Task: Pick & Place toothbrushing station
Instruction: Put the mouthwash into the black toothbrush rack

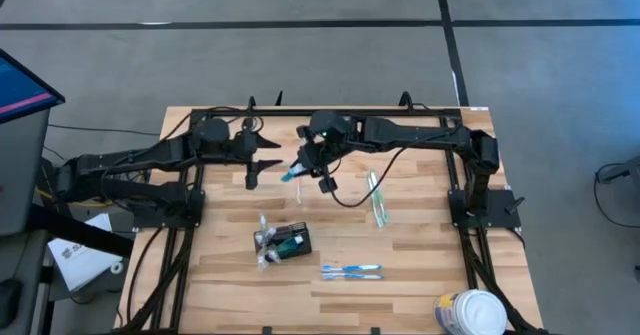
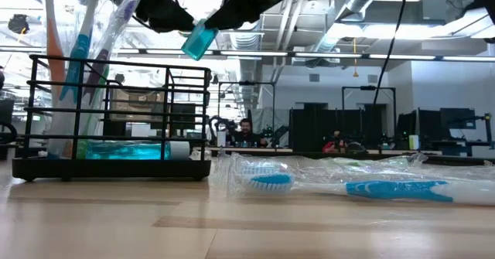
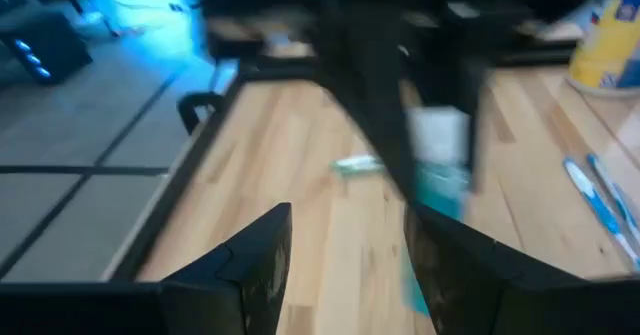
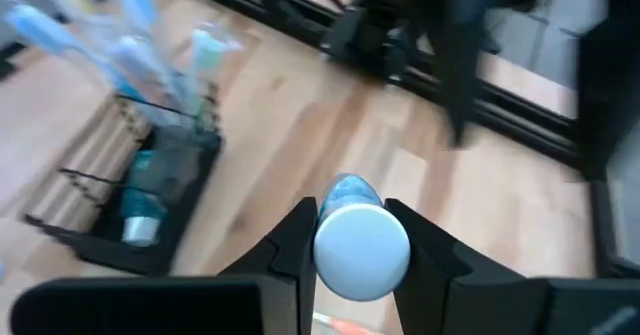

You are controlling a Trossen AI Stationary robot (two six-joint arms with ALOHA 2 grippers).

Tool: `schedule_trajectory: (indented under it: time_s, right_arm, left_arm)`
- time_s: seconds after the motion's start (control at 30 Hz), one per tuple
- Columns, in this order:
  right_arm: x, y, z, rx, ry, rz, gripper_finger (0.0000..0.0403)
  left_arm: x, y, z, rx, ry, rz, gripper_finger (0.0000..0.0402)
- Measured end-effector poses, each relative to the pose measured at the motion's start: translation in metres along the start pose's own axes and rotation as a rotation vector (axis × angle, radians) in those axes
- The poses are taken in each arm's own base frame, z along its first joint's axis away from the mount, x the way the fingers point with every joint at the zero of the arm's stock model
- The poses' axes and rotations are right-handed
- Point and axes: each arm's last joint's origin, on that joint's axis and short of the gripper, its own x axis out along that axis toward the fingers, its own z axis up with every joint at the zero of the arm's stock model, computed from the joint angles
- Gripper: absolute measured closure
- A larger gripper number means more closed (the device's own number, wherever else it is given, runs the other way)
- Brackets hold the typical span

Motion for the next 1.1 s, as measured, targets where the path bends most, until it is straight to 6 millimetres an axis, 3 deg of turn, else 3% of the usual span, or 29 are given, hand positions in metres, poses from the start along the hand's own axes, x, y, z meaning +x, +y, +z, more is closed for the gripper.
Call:
schedule_trajectory:
  time_s: [0.27,0.53,1.1]
  right_arm:
    - [0.008,0.026,0.009,0.011,0.016,0.091,0.0319]
    - [0.015,0.057,0.021,0.028,0.028,0.153,0.0319]
    - [0.027,0.094,0.031,0.112,0.061,0.211,0.0319]
  left_arm:
    - [-0.015,0.0,0.006,-0.002,-0.056,0.019,0.0223]
    - [-0.014,0.0,0.006,-0.003,-0.052,0.018,0.0225]
    - [-0.014,0.0,0.006,-0.002,-0.061,0.019,0.023]
